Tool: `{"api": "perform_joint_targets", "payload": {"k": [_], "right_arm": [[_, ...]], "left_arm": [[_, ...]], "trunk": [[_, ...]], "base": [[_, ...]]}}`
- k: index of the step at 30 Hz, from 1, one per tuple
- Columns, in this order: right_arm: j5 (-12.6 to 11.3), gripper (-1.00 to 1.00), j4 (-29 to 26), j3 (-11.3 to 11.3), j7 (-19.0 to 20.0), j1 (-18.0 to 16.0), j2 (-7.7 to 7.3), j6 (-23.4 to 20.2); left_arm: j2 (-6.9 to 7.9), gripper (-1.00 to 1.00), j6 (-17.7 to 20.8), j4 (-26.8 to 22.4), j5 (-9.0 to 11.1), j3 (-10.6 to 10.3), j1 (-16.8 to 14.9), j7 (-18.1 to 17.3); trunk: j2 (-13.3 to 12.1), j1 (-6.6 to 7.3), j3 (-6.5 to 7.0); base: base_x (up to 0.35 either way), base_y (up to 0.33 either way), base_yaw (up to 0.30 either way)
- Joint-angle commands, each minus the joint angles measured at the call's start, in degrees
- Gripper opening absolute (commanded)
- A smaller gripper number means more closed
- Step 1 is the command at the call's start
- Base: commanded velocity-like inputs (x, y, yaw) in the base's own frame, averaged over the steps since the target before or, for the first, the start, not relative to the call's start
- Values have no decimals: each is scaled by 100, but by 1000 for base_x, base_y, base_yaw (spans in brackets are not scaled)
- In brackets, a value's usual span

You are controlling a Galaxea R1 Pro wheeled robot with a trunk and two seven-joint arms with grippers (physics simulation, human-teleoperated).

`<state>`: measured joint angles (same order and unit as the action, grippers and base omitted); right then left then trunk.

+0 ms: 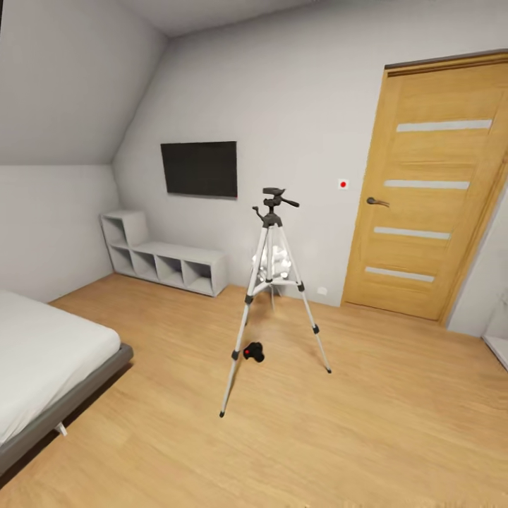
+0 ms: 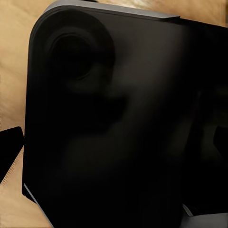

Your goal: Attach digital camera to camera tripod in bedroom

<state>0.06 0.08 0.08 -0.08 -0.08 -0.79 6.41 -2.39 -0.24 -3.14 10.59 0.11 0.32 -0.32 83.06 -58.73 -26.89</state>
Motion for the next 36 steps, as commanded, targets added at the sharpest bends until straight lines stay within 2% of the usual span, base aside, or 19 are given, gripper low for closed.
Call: {"api": "perform_joint_targets", "payload": {"k": [1,36], "right_arm": [[1,100,1,1,-1,-1,0,18],[20,100,1,9,-1,0,8,27]], "left_arm": [[0,100,-3,-9,46,-2,3,-2],[-7,100,-3,-11,40,-10,3,6]], "trunk": [[2,0,-4],[2,0,-4]], "base": [[2,-1,-288],[15,-8,-288]]}}
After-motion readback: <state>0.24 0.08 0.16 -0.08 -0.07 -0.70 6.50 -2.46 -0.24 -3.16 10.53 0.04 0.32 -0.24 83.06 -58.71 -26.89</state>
